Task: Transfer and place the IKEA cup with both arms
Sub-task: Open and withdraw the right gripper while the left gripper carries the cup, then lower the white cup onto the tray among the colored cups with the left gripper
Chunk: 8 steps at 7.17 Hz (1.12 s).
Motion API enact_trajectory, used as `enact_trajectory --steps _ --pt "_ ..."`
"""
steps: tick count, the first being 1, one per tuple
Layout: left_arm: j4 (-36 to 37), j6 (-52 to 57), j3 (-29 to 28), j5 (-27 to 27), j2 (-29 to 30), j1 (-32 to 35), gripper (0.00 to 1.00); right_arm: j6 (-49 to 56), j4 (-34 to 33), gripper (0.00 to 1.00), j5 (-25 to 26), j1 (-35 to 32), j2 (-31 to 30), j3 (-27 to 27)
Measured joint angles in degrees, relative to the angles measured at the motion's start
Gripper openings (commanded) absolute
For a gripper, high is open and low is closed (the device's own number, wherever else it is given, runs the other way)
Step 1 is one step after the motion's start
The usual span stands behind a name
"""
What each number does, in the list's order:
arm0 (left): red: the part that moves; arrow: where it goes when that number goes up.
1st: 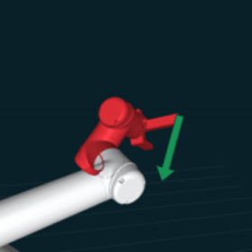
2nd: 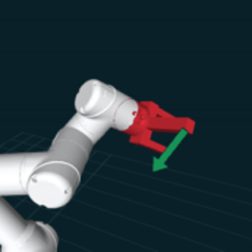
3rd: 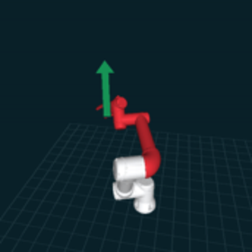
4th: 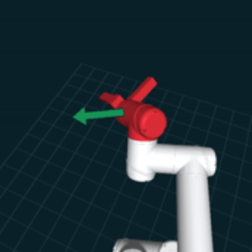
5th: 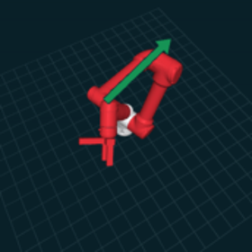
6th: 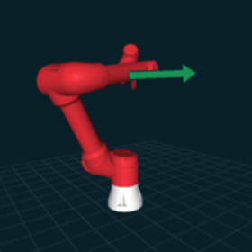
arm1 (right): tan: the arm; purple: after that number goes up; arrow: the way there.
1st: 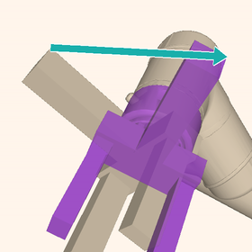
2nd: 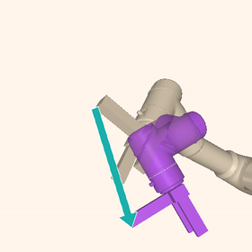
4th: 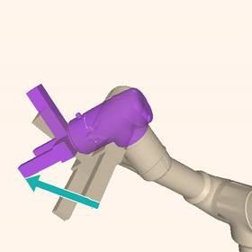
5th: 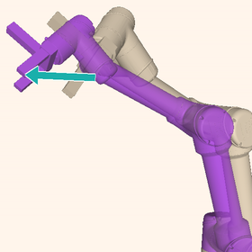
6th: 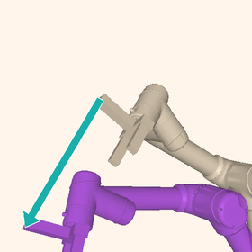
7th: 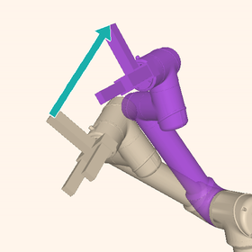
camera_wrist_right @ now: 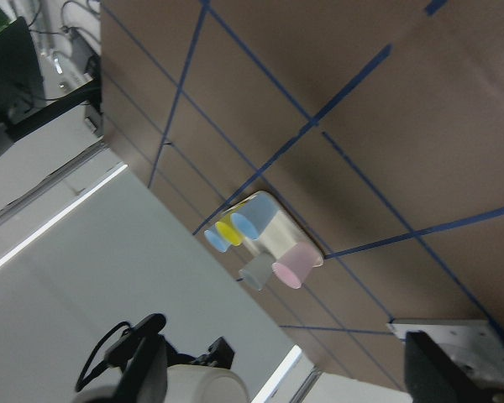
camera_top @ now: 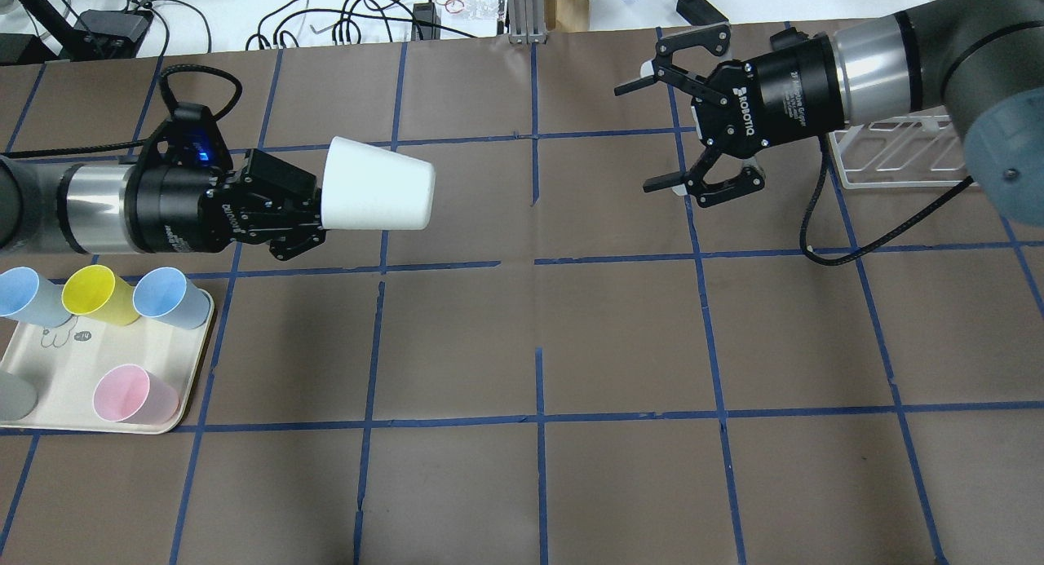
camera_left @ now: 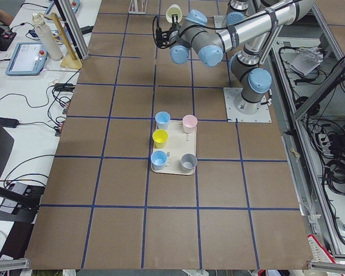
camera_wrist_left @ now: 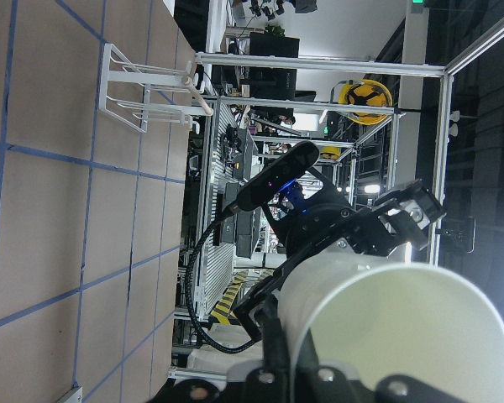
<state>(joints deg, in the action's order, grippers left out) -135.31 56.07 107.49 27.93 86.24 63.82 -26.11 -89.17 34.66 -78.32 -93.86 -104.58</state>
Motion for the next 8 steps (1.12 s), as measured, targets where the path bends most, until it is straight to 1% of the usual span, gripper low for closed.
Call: enact_trajectory --steps 1,2,3,4,5,6,7,8 --pt "2.3 -1.2 -0.3 6.4 0.0 -3.5 0.0 -0.8 0.0 1.0 7.9 0.0 -2.3 0.1" --pt "6.5 -4.2 -0.6 13.5 -0.2 -6.5 0.0 -1.1 0.0 1.0 15.5 -0.1 -4.3 0.1" --pt "11.7 -7.2 -0.9 20.7 -0.7 -8.7 0.0 -1.1 -0.1 1.0 22.6 -0.4 -6.1 0.1" --pt "18.3 -8.7 -1.1 29.1 -1.2 -10.9 0.0 -1.0 -0.3 1.0 29.8 -1.5 -7.4 0.0" --pt "24.5 -8.7 -1.3 37.2 -1.4 -13.9 0.0 -0.8 -0.7 1.0 36.6 -3.7 -8.1 -0.2" --pt "28.8 -6.7 -1.5 42.7 -1.5 -17.6 0.0 -0.5 -1.9 1.0 42.9 -6.6 -8.3 -0.3" --pt "32.1 -2.8 -1.5 46.1 -1.3 -21.0 0.0 0.4 -3.8 0.99 47.2 -9.1 -8.2 -0.6" --pt "34.8 2.5 -1.5 48.6 -0.8 -24.2 0.0 3.0 -5.8 0.99 49.5 -10.6 -7.9 -0.9"
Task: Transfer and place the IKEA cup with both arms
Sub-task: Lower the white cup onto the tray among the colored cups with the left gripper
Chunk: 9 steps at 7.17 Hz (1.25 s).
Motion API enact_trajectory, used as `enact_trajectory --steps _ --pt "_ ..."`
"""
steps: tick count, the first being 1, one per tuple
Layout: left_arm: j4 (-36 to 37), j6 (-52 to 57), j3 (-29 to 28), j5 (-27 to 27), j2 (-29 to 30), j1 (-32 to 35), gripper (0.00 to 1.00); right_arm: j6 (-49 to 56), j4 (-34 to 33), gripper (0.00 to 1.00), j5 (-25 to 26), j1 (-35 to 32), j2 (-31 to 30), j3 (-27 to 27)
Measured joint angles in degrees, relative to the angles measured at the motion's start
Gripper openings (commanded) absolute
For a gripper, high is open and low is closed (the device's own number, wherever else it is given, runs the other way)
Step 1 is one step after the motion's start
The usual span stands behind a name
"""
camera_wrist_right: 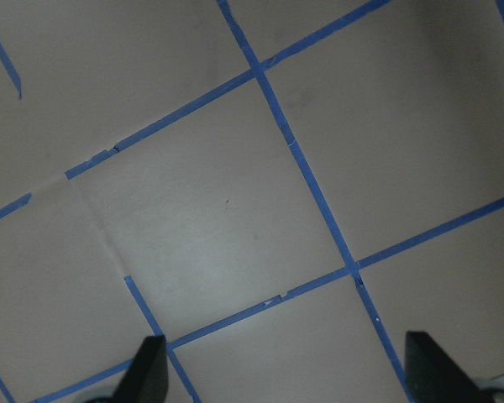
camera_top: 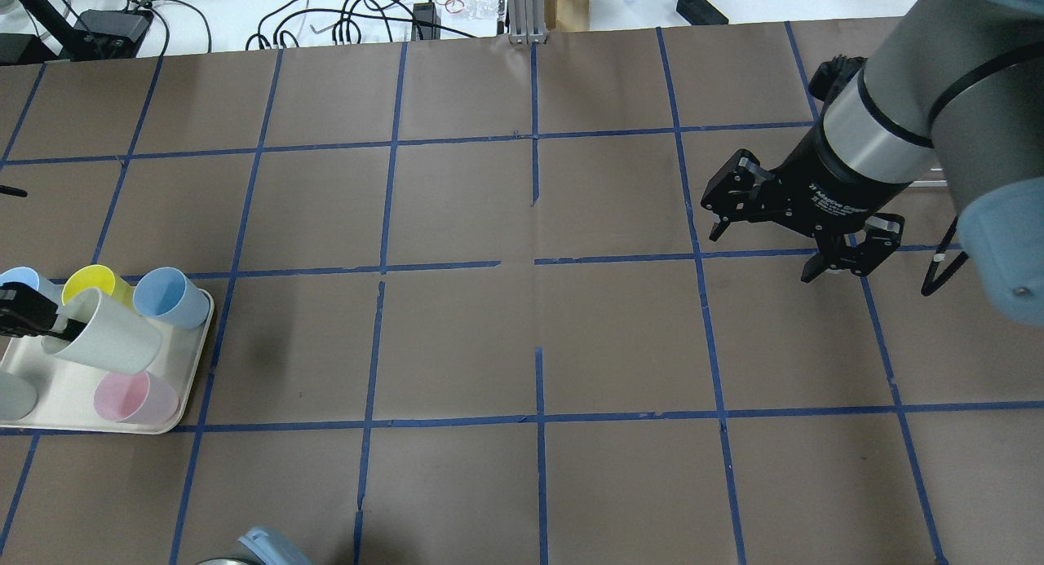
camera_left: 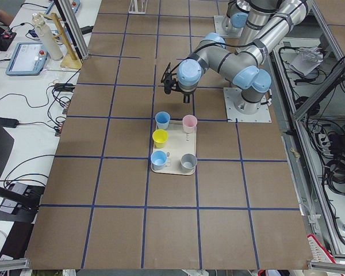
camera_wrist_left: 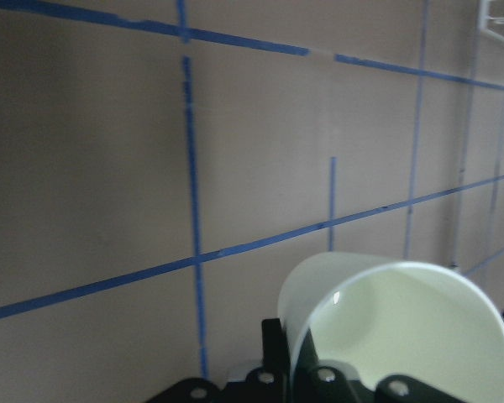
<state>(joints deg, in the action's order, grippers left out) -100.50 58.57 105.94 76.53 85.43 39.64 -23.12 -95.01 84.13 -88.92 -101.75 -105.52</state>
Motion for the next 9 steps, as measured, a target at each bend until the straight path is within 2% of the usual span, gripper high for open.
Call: enact_trajectory --steps 3,7,9 --pt "11.3 14.4 1.1 4.1 2.6 -6.3 0.0 11.0 -2.9 0.99 2.8 0.0 0.9 -0.3" --pt "26.7 26.0 4.5 4.8 8.7 -9.9 0.0 13.7 -4.3 1.0 3.1 0.9 1.6 -0.9" --pt "30.2 28.2 5.9 4.6 11.0 -10.7 0.0 16.1 -4.6 1.0 4.1 0.8 1.6 -1.0"
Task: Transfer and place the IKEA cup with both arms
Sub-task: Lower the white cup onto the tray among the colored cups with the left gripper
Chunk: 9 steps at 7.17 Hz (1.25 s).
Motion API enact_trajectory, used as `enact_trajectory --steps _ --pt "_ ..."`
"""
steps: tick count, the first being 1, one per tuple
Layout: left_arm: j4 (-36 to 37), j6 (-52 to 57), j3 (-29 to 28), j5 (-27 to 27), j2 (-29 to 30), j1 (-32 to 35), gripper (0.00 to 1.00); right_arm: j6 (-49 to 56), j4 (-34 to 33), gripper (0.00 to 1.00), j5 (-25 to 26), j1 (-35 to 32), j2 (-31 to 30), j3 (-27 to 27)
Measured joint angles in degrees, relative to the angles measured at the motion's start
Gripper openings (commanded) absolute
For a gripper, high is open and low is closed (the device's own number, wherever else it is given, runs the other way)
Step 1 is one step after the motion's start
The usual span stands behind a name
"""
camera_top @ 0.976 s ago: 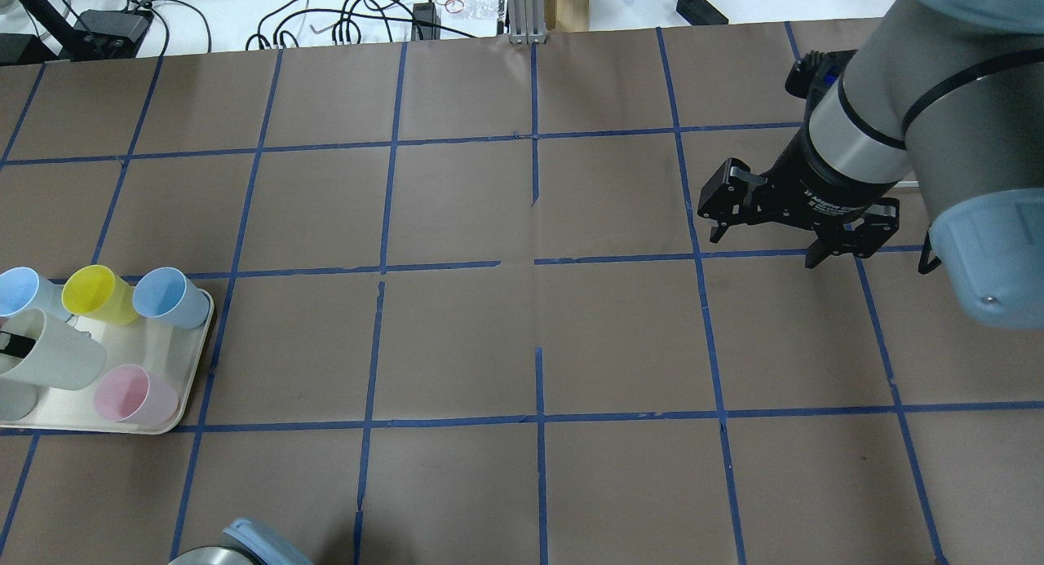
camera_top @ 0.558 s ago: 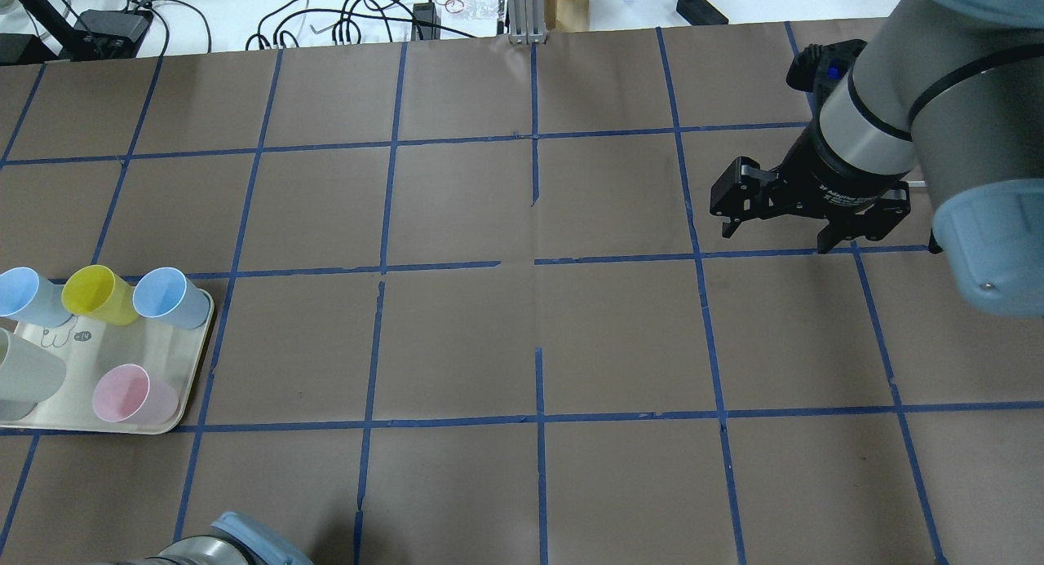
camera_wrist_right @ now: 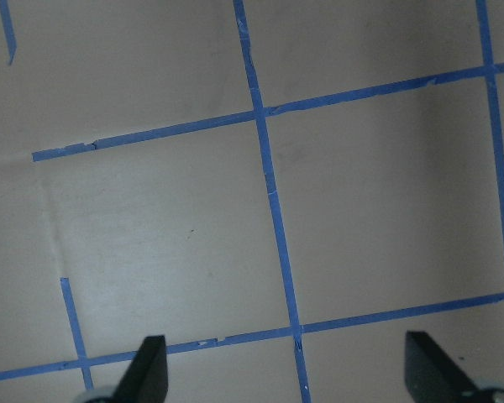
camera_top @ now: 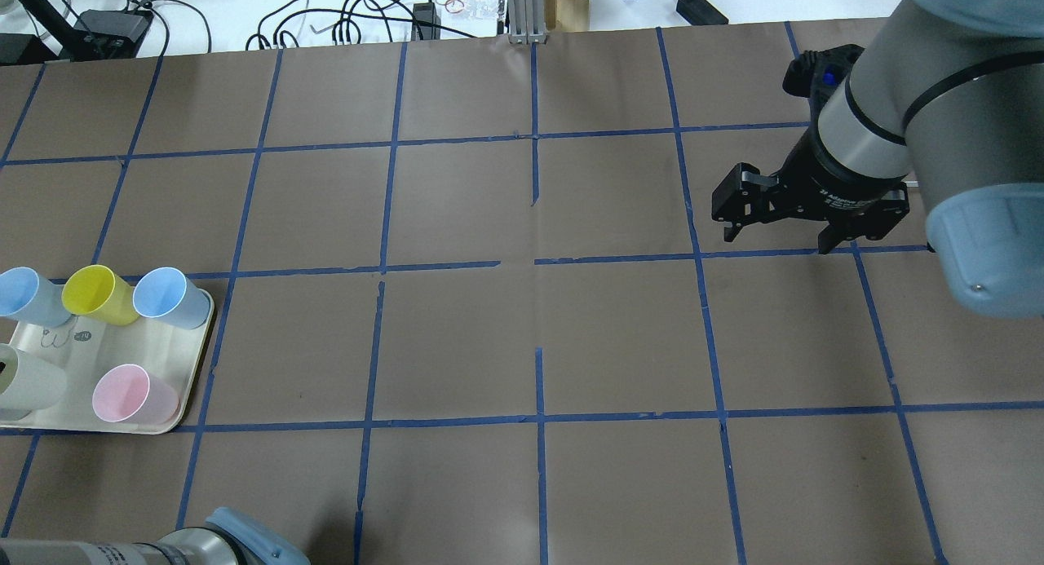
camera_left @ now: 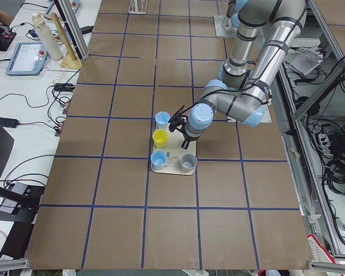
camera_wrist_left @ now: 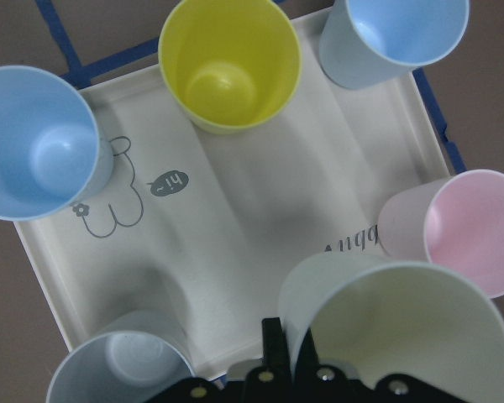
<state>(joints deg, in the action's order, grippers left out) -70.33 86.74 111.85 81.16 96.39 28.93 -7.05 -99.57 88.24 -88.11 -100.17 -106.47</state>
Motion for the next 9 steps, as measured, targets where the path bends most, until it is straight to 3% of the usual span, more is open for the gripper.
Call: enact_trajectory --steps 4,9 --pt "6.0 0.7 3.1 -0.1 2.3 -0.2 0.0 2.3 0.3 1.0 0.3 -0.5 -0.5 1.1" --pt "6.8 0.0 3.3 0.0 4.6 -0.3 0.0 2.2 1.0 1.0 -0.5 -2.9 -0.5 0.8"
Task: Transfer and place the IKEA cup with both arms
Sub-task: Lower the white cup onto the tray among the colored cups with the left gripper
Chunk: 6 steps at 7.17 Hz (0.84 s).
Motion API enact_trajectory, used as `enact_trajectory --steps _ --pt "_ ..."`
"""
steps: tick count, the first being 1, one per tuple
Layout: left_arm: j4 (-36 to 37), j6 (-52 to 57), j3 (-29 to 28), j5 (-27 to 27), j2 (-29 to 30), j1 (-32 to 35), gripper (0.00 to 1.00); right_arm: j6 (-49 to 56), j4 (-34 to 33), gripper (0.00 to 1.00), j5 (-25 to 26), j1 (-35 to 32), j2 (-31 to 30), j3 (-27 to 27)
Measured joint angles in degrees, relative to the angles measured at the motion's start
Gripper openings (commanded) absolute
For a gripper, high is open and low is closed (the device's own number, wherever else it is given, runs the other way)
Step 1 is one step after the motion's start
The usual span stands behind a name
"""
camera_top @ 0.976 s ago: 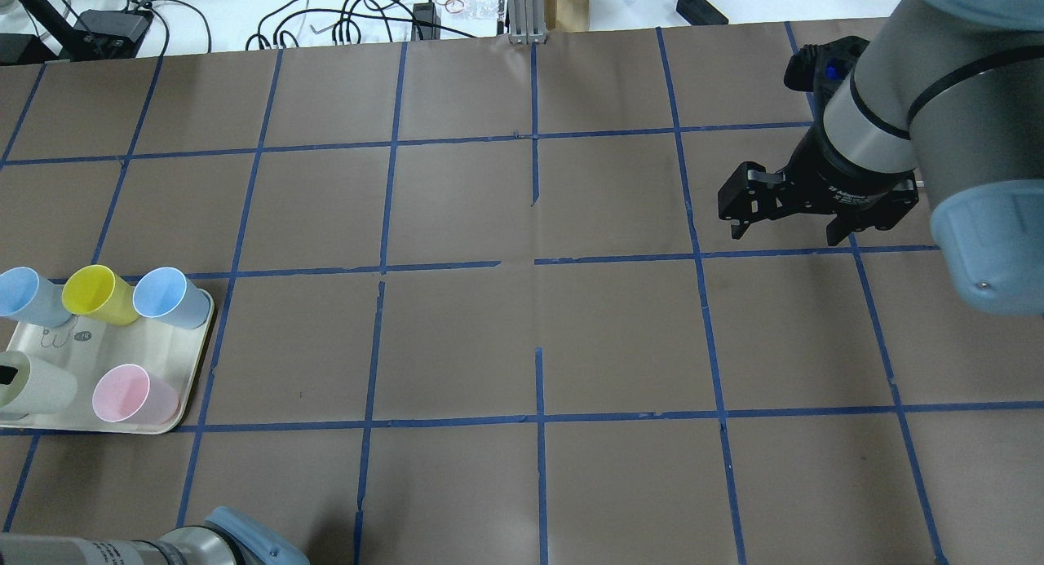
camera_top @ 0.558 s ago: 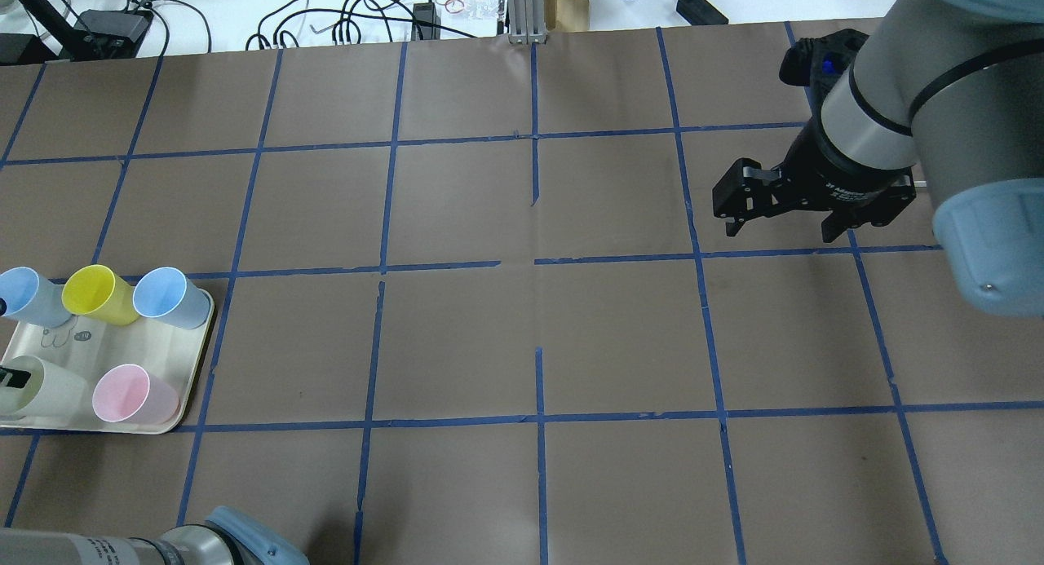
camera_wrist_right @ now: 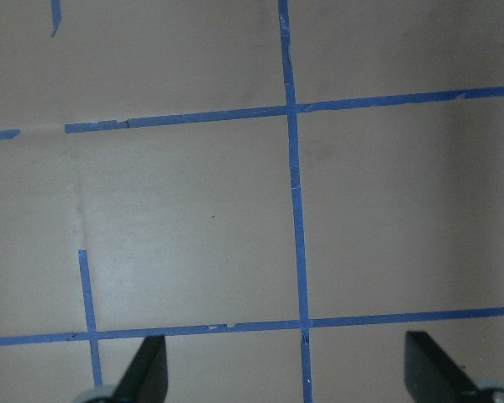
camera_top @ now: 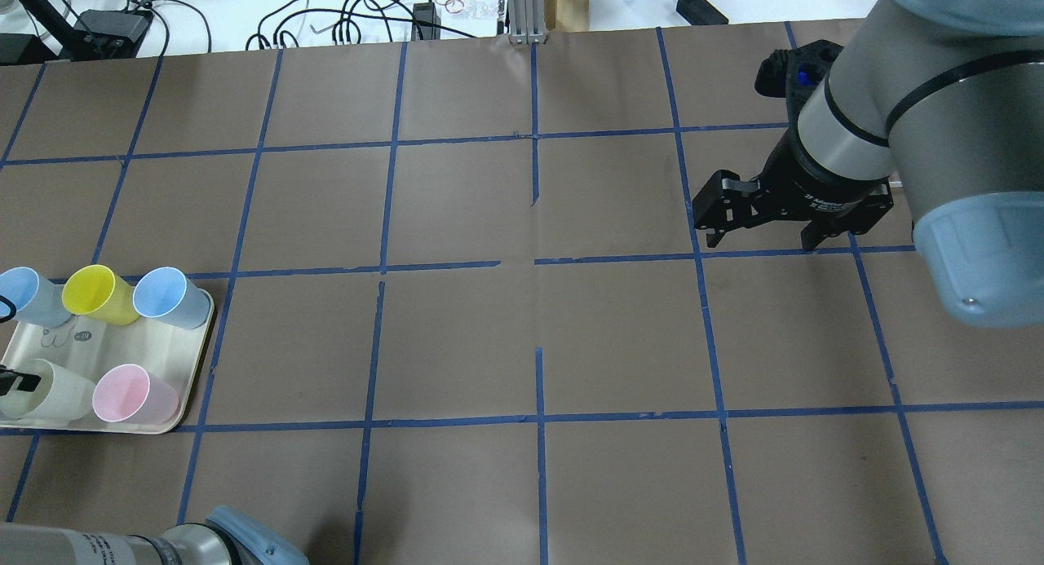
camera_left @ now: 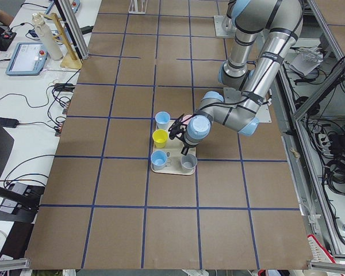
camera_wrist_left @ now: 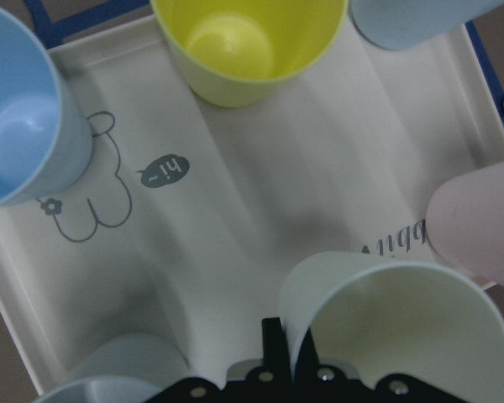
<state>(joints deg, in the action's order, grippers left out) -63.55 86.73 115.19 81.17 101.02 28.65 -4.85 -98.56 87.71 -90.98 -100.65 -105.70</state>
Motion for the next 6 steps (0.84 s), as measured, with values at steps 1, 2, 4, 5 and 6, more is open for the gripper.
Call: enact_trajectory --steps 1,2,4,5,6 --pt "0.2 -0.1 0.0 0.0 0.3 0.0 0.0 0.2 0.0 1.0 0.4 -0.1 0.1 -0.1" --pt "0.3 -0.1 0.0 0.0 0.4 0.0 0.0 0.4 0.0 1.0 1.7 -0.1 0.2 -0.1" --pt "0.3 -0.1 0.1 0.0 0.6 0.0 0.03 0.0 0.0 1.0 3.4 -0.2 0.3 -0.2" --pt "0.3 -0.1 0.1 0.1 0.7 0.0 0.13 -0.1 0.0 1.0 3.6 -0.2 0.3 -0.1" --pt "0.3 -0.1 0.0 0.1 0.8 0.0 0.38 -0.1 -0.1 1.0 3.6 -0.1 0.3 -0.1"
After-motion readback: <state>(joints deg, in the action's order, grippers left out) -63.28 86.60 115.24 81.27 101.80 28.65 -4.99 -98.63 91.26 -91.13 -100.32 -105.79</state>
